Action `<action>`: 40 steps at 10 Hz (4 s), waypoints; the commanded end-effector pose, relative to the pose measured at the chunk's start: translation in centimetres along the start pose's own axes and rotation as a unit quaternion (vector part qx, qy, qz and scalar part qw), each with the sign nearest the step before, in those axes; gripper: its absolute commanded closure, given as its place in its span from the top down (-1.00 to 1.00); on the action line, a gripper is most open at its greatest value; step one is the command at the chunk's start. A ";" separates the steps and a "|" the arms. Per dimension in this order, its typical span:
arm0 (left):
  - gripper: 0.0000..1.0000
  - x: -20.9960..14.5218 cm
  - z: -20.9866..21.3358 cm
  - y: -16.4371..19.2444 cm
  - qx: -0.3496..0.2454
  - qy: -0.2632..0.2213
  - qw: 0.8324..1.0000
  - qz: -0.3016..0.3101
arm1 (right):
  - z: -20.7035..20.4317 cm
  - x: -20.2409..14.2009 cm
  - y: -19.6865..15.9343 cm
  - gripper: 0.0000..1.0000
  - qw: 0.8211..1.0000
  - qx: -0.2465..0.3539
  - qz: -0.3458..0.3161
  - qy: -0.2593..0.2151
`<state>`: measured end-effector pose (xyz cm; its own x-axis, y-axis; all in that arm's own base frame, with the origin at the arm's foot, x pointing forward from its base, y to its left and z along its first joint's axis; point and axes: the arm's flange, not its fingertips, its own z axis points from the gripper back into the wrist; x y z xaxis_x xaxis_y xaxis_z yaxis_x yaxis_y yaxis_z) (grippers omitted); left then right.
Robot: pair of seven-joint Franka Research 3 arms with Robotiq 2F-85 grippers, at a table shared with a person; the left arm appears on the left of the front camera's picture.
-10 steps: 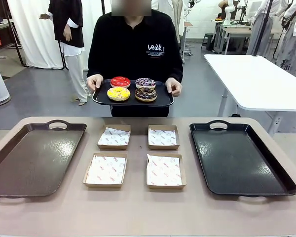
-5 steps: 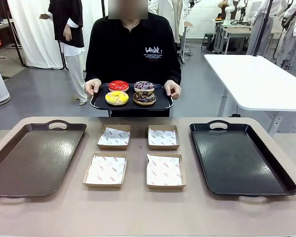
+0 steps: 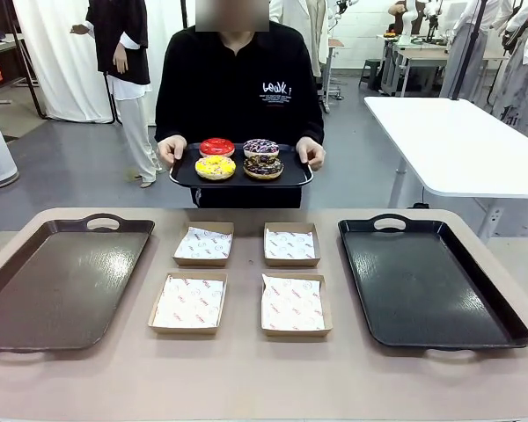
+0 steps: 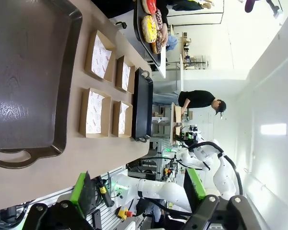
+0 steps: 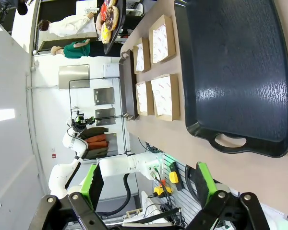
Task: Individually package the donuts and arrange them on the tray.
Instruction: Pick up one Paper togo box.
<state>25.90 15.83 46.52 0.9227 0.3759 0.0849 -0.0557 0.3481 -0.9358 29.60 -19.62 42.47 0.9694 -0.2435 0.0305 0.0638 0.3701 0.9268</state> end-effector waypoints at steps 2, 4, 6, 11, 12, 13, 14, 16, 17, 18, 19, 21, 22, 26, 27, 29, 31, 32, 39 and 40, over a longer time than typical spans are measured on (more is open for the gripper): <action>1.00 0.1 0.1 -0.1 -0.007 -0.006 1.000 -0.004 | -2.3 -0.3 4.5 1.00 0.996 -0.056 0.040 0.061; 1.00 0.1 0.1 -0.1 -0.007 -0.006 1.000 -0.004 | -8.1 0.5 9.8 1.00 0.981 -0.150 0.035 0.115; 1.00 0.1 0.1 -0.1 -0.007 -0.006 1.000 -0.004 | -15.5 -0.3 13.3 1.00 0.959 -0.236 0.047 0.150; 1.00 0.1 0.1 -0.1 -0.007 -0.006 1.000 -0.004 | -31.8 -5.2 15.8 1.00 0.891 -0.418 0.103 0.146; 1.00 0.1 0.1 -0.1 -0.007 -0.006 1.000 -0.004 | -33.4 -5.6 15.3 1.00 0.881 -0.436 0.106 0.147; 1.00 0.1 0.1 -0.1 -0.007 -0.006 1.000 -0.004 | -34.6 -6.0 14.9 1.00 0.876 -0.448 0.110 0.142; 1.00 0.1 0.1 -0.1 -0.007 -0.006 1.000 -0.004 | -35.8 -6.5 14.6 1.00 0.875 -0.449 0.110 0.144; 1.00 0.1 0.1 -0.1 -0.007 -0.006 1.000 -0.004 | -37.7 -7.4 14.1 1.00 0.886 -0.420 0.115 0.158; 1.00 0.1 0.1 -0.1 -0.007 -0.006 1.000 -0.004 | -37.3 -7.4 14.0 1.00 0.892 -0.402 0.122 0.167; 1.00 0.1 0.1 -0.1 -0.007 -0.006 1.000 -0.004 | -36.7 -7.1 14.4 1.00 0.878 -0.434 0.120 0.162; 1.00 0.1 0.1 -0.1 -0.007 -0.006 1.000 -0.004 | -36.7 -7.1 14.4 1.00 0.878 -0.434 0.120 0.162; 1.00 0.1 0.1 -0.1 -0.007 -0.006 1.000 -0.004 | -36.7 -7.1 14.4 1.00 0.878 -0.434 0.120 0.162; 1.00 0.1 0.1 -0.1 -0.007 -0.006 1.000 -0.004 | -36.7 -7.1 14.4 1.00 0.878 -0.434 0.120 0.162; 1.00 0.1 0.1 -0.1 -0.007 -0.006 1.000 -0.004 | -38.6 -6.4 14.2 1.00 0.873 -0.439 0.126 0.174; 1.00 0.1 0.1 -0.1 -0.007 -0.006 1.000 -0.004 | -40.7 -6.0 14.1 1.00 0.860 -0.461 0.146 0.161; 1.00 0.1 0.1 -0.1 -0.007 -0.006 1.000 -0.004 | -44.3 -5.3 13.8 1.00 0.848 -0.493 0.155 0.116; 1.00 0.1 0.1 -0.1 -0.007 -0.006 1.000 -0.004 | -46.2 -4.2 12.7 1.00 0.837 -0.514 0.173 0.077; 1.00 0.1 0.1 -0.1 -0.007 -0.006 1.000 -0.004 | -46.6 -3.6 11.9 1.00 0.830 -0.529 0.168 0.053; 1.00 0.1 0.1 -0.1 -0.007 -0.006 1.000 -0.004 | -45.8 -2.2 6.9 1.00 0.857 -0.495 0.131 0.063; 1.00 0.1 0.1 -0.1 -0.007 -0.006 1.000 -0.004 | -45.7 -2.2 6.7 -0.04 0.856 -0.495 0.132 0.067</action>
<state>26.01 15.80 46.65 0.9218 0.3779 0.0866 -0.0549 0.3483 -0.9358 38.99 24.74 32.03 0.9964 0.0299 0.0788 -0.0369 0.9954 0.0887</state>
